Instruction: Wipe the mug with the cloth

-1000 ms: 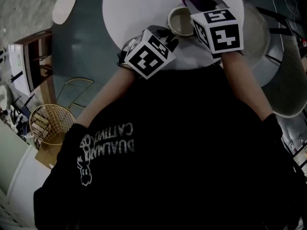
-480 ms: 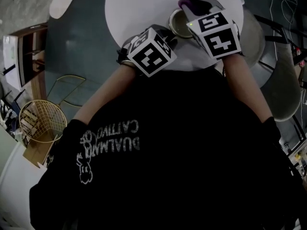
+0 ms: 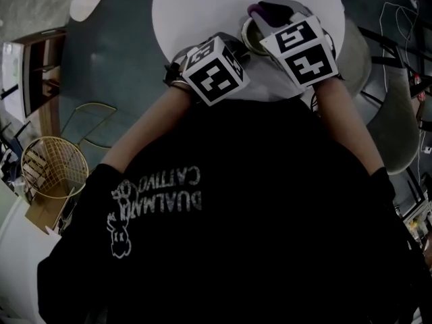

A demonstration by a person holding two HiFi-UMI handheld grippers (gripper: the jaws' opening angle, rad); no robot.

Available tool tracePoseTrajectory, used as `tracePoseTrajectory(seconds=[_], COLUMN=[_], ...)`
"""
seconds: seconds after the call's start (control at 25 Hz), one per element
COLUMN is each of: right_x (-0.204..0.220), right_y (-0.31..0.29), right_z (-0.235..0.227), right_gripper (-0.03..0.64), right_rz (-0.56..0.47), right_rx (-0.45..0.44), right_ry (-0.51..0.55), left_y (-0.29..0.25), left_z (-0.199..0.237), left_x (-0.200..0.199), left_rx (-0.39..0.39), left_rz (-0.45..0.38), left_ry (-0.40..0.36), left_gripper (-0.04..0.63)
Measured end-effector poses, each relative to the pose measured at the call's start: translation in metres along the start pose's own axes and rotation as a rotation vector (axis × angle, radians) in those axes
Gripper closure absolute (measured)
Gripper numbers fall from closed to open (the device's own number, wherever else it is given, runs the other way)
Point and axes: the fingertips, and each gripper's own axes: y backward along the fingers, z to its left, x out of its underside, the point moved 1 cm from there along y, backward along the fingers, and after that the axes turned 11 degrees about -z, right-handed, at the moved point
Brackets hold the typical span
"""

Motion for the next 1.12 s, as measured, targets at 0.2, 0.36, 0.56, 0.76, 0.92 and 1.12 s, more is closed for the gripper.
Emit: tracePoseTrajectory(seconds=[0.2,0.36,0.56,0.76,0.92,1.12], right_x=[-0.006,-0.007,-0.009,-0.013,-0.015,-0.016], right_y=[-0.004,-0.005,-0.005,-0.005,-0.001,0.004], right_z=[0.010,0.020,0.032,0.040,0.051,0.066], right_gripper=[0.549,0.551,0.554,0.554,0.557,0.558], right_rz=[0.006,0.017,0.028,0.055,0.070,0.115], right_rx=[-0.040,-0.077,-0.127,-0.165,-0.183,-0.216], right_ry=[0.006,0.059,0.115,0.148,0.155,0.168], left_y=[0.003,0.002,0.004,0.009,0.013,0.020], left_z=[0.000,-0.001,0.001,0.008,0.008,0.011], left_x=[0.001,0.001,0.001,0.001,0.004,0.005], left_rx=[0.007,0.007,0.003,-0.026,-0.044,-0.048], left_rz=[-0.002,-0.010,-0.048,-0.078,-0.084,-0.098], left_ry=[-0.003,0.005,0.066,0.085,0.081,0.127], left_gripper=[0.503,0.503,0.502,0.508,0.511,0.506])
